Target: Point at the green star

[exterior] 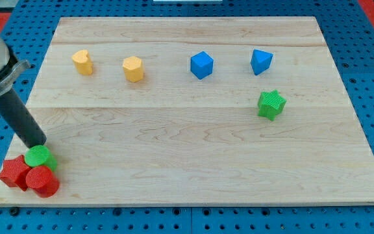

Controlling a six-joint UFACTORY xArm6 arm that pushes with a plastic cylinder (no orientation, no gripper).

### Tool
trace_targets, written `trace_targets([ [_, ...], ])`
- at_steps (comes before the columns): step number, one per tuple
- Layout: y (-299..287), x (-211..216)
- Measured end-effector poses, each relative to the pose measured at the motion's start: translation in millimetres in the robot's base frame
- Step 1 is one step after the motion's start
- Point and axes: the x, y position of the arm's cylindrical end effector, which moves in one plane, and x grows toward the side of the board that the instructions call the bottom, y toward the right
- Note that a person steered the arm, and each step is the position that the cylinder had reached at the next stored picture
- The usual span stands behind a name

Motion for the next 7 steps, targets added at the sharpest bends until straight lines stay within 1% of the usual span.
trace_targets([
  [2, 83.6, -4.7],
  [3, 88.4, -3.2],
  [4, 140.0, 3.4],
  [5, 212.2, 3.8],
  [6, 325.4, 3.8],
  [7, 407.9, -0.3],
])
